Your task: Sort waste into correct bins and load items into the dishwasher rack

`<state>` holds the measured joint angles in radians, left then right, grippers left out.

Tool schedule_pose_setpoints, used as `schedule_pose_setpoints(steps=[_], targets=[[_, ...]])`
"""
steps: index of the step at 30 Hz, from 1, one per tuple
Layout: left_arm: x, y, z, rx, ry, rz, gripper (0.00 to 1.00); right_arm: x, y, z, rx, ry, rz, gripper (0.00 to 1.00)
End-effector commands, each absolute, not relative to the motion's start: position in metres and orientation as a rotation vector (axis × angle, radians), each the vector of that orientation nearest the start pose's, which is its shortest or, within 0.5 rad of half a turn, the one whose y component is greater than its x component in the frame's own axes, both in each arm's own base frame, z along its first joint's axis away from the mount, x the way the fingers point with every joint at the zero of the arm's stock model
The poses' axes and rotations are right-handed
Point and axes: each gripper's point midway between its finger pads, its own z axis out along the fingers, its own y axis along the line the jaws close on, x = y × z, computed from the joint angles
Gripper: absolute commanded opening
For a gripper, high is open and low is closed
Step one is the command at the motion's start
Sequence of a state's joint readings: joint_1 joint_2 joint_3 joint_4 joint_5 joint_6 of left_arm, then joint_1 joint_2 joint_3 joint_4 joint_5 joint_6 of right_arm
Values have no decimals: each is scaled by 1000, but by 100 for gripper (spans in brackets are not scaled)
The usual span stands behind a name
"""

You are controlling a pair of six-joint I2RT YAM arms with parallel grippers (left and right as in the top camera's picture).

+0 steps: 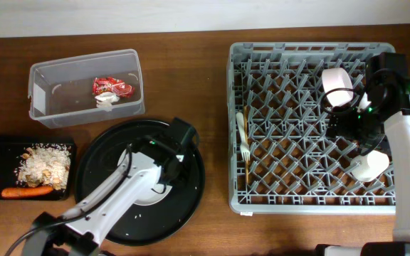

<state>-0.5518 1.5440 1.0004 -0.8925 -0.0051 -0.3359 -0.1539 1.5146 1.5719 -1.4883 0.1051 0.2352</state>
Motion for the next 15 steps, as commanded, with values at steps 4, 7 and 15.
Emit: schedule_pose_setpoints(steps=[4,7,15], targets=[[243,-152,60,327,3016,-45,19,272,-64,212,602,2918,-165,93],[252,-152,80,299,2988,-63,39,272,-64,212,602,2918,-165,93],[280,-92,151,-25,2864,-104,59,281,-41,218,472,2919,15,92]])
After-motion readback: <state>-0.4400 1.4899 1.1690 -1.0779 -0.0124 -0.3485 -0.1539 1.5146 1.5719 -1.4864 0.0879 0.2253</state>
